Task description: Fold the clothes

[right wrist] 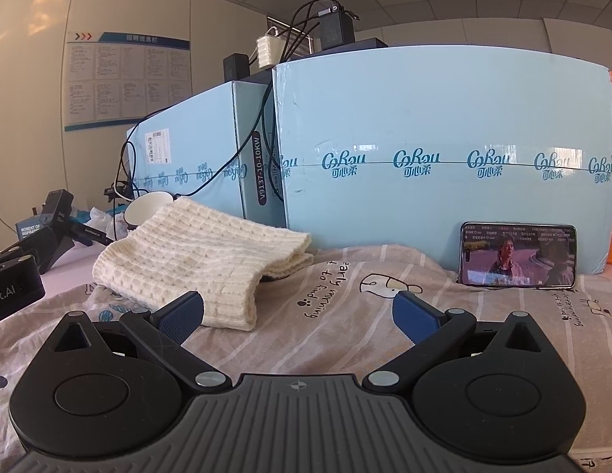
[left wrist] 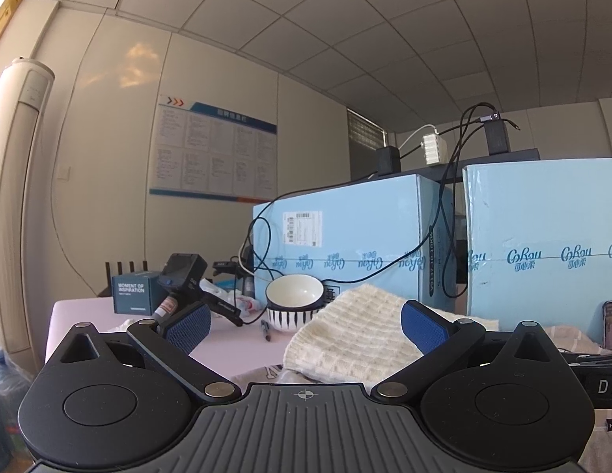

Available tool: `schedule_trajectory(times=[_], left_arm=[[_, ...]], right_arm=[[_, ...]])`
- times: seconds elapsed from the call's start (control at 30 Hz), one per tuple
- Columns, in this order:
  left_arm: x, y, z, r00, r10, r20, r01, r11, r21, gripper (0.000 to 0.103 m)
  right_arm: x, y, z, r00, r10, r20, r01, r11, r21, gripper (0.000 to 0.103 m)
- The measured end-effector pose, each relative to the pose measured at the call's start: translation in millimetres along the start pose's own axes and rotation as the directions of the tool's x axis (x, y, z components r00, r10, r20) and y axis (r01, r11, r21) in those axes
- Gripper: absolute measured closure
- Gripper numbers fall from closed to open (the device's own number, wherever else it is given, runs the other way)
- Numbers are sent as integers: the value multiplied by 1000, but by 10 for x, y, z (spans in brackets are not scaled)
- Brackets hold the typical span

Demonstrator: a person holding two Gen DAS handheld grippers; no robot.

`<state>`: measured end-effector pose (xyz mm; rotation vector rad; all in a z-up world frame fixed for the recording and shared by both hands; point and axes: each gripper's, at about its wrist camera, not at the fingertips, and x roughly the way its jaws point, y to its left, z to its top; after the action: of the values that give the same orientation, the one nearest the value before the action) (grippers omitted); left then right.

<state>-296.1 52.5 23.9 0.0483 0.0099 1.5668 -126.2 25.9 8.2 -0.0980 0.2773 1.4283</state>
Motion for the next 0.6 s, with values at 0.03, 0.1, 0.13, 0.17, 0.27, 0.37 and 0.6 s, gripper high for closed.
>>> schedule_trajectory(times=[0.03, 0.1, 0.13, 0.17, 0.27, 0.37, 0.6], left_arm=[[0, 0, 0, 1000, 0, 0, 0, 1000, 0, 0], [-3, -3, 1, 1000, 1, 0, -1, 1000, 0, 0], [-2, -3, 1, 1000, 1, 0, -1, 1000, 0, 0], [-3, -3, 0, 1000, 1, 1, -1, 1000, 0, 0], [-8, -6, 0, 1000, 0, 2, 0, 1000, 0, 0], [-13, -2, -3, 1000, 0, 3, 0, 1000, 0, 0], [-9, 4, 3, 1000, -1, 3, 1, 1000, 0, 0]], right_arm=[[-1, 0, 0, 1000, 0, 0, 0, 1000, 0, 0], [-2, 1, 0, 1000, 0, -1, 0, 1000, 0, 0], [-2, 1, 0, 1000, 0, -1, 0, 1000, 0, 0], [-2, 1, 1, 1000, 0, -2, 0, 1000, 0, 0], [-1, 1, 2, 1000, 1, -4, -1, 1000, 0, 0], [0, 1, 0, 1000, 1, -5, -1, 1000, 0, 0], [-1, 0, 1, 1000, 1, -6, -1, 1000, 0, 0]])
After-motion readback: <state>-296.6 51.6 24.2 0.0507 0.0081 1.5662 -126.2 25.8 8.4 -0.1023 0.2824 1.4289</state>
